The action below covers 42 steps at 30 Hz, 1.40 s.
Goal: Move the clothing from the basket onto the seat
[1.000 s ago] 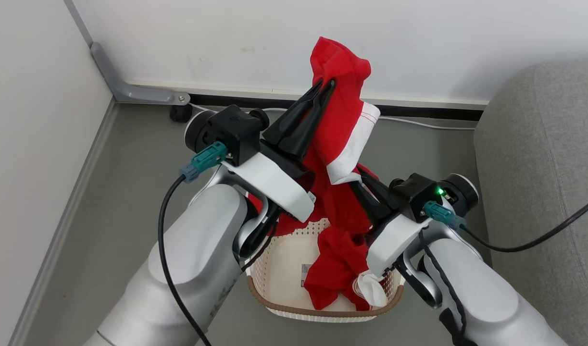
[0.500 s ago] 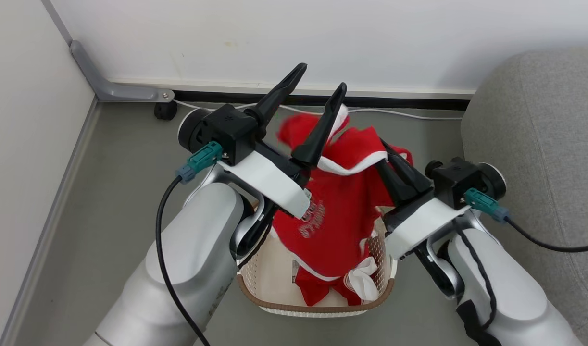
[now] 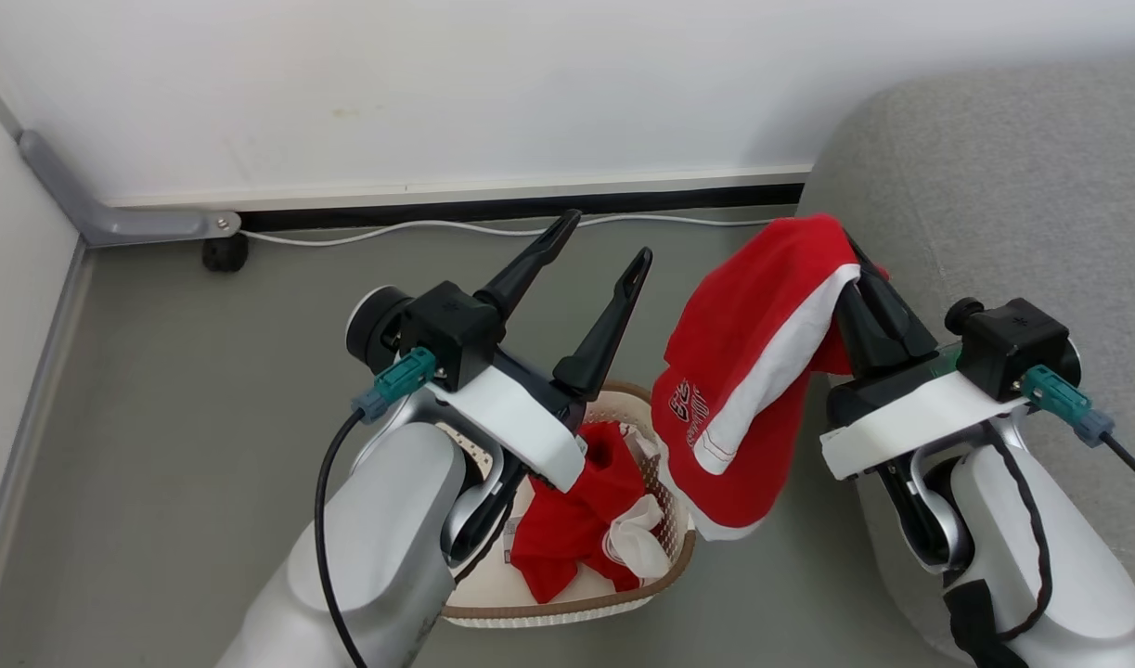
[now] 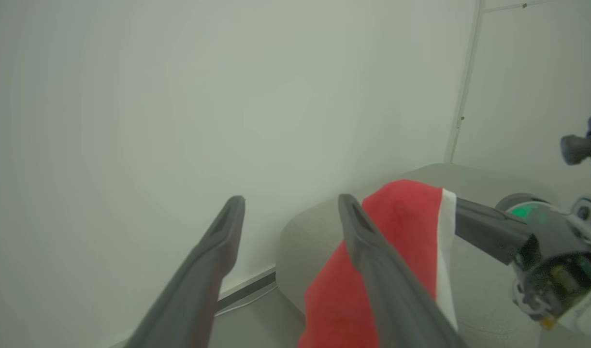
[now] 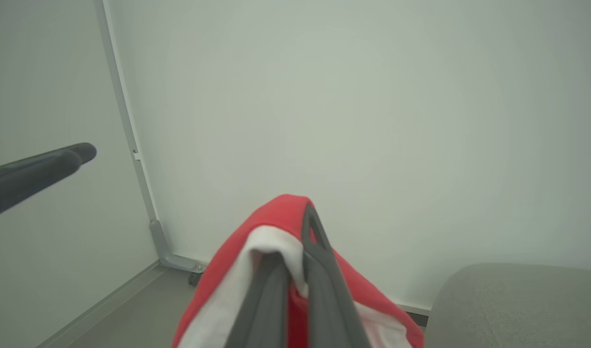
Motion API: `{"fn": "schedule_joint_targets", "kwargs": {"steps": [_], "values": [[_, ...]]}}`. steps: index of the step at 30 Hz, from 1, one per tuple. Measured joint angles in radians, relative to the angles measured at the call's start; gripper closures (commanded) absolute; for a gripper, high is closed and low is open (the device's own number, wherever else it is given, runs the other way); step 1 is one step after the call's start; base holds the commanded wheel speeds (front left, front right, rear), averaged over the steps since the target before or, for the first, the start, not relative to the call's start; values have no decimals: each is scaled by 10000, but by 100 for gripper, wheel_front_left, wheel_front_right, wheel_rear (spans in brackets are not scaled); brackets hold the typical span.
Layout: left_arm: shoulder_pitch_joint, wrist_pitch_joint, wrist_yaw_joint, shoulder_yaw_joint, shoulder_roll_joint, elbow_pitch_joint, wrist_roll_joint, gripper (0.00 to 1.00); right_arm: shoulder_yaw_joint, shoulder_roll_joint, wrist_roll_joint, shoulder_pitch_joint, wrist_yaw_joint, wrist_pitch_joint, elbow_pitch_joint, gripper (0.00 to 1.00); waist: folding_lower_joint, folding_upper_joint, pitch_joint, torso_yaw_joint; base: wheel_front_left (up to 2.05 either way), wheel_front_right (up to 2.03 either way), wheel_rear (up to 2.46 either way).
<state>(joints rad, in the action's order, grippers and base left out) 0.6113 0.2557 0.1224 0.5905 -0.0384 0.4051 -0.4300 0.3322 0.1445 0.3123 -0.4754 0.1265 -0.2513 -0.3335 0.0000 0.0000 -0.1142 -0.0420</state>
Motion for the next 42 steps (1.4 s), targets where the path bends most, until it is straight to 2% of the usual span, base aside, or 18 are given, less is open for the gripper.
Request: {"fn": "schedule_joint_targets", "kwargs": {"steps": [18,34,42], "values": [[-912,0,44,558,-111,234,77,0,-993,6,44,344,0,0,874,100,0,0,212,-2376,0,0,0],[-1339,0,44,721,-173,-107,-104,0,-1260,111,146,348,0,0,1310,100,0,0,446,-4526,0,0,0],[-1341,0,44,1057,-157,-182,-221,0,-2038,405,201,397,0,0,1615,100,0,1,288,-4904,0,0,0]]}}
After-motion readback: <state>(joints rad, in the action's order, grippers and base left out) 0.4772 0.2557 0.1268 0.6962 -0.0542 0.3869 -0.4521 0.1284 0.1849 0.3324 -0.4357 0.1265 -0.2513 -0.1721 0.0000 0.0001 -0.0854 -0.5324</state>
